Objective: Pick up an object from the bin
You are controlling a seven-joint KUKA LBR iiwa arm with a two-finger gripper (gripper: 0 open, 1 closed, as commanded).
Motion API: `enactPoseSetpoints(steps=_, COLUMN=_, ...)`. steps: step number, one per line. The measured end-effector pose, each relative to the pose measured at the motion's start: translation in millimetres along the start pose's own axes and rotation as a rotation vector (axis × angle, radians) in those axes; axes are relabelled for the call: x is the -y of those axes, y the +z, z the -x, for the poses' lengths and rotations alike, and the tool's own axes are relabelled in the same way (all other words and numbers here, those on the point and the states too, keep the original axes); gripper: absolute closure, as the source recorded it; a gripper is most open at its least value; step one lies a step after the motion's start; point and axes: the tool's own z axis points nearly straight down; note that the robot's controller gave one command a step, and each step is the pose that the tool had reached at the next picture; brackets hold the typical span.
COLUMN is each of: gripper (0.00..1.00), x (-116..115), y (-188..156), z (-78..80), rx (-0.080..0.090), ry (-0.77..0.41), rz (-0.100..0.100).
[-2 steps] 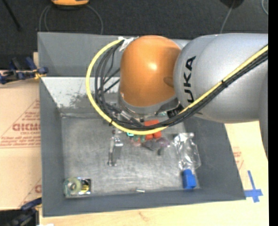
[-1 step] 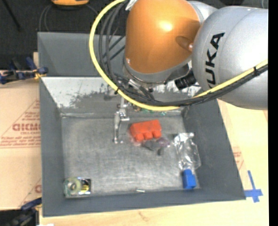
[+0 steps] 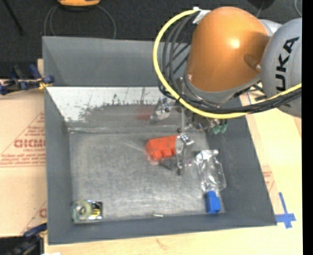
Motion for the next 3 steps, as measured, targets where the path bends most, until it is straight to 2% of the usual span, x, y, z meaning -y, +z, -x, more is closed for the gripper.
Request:
enactPoseSetpoints(steps=1, gripper=0.0, x=41, y=52, z=14.2, rx=-0.001, ry=0.012, rz=0.004)
enactPoseSetpoints(steps=2, gripper=0.0, x=86, y=116, z=35.4, rx=-0.001, ry=-0.001, rz=0.005)
enactPoseSetpoints(steps=3, gripper=0.0, x=128, y=208, z=27.5, rx=0.013, ry=-0.314, rz=-0.001)
